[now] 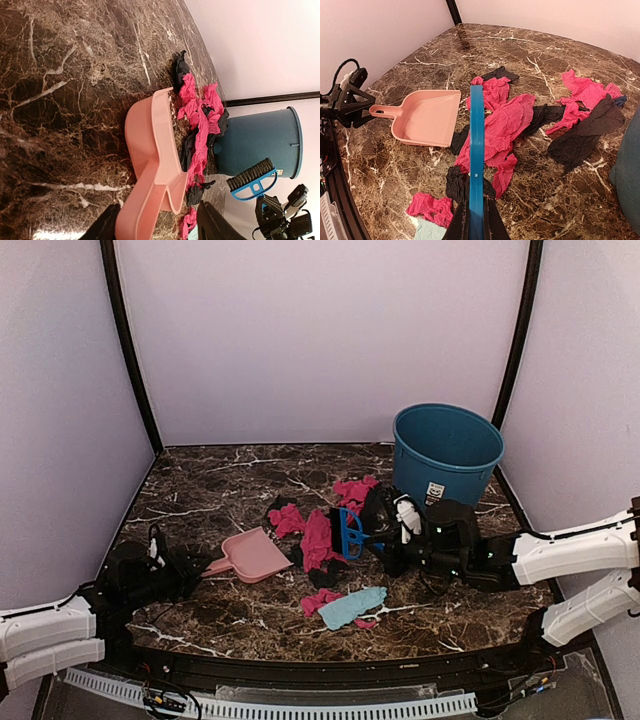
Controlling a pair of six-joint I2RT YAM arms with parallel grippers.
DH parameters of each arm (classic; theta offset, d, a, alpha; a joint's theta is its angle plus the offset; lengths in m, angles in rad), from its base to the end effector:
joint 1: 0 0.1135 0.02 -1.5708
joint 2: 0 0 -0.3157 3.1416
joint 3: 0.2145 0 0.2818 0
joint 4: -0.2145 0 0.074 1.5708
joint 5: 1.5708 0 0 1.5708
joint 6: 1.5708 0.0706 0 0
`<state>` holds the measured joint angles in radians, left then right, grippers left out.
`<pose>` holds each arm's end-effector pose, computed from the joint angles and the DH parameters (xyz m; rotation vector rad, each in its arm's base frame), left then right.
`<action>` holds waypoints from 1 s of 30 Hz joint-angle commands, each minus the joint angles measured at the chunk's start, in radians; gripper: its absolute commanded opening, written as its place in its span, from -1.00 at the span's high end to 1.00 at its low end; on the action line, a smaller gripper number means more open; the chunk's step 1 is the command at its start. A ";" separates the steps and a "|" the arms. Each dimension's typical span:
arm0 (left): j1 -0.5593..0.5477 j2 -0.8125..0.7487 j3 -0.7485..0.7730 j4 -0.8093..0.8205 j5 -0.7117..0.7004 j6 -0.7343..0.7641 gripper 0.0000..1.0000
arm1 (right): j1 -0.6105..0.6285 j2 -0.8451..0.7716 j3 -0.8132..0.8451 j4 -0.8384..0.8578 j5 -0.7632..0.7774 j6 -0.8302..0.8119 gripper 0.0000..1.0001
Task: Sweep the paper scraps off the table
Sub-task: Pick up the dustpan from the center of the board.
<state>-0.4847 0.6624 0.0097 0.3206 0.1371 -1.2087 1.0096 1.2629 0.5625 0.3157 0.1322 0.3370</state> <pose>0.1391 -0.0842 0.1412 -0.6514 2.0122 -1.2242 0.1712 0.2549 0.2287 -0.5837 1.9438 0.7472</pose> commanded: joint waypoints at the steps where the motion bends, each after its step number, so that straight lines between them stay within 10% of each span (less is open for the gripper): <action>1: 0.010 0.062 -0.067 0.095 0.023 -0.011 -0.07 | 0.001 -0.030 -0.015 0.051 0.000 0.011 1.00; 30: 0.022 0.547 -0.047 0.584 0.098 -0.051 0.25 | 0.000 -0.058 -0.036 0.042 0.015 0.009 1.00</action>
<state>-0.4683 1.1767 0.0093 0.8024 0.2199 -1.2503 1.0096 1.2301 0.5385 0.3180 0.1326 0.3386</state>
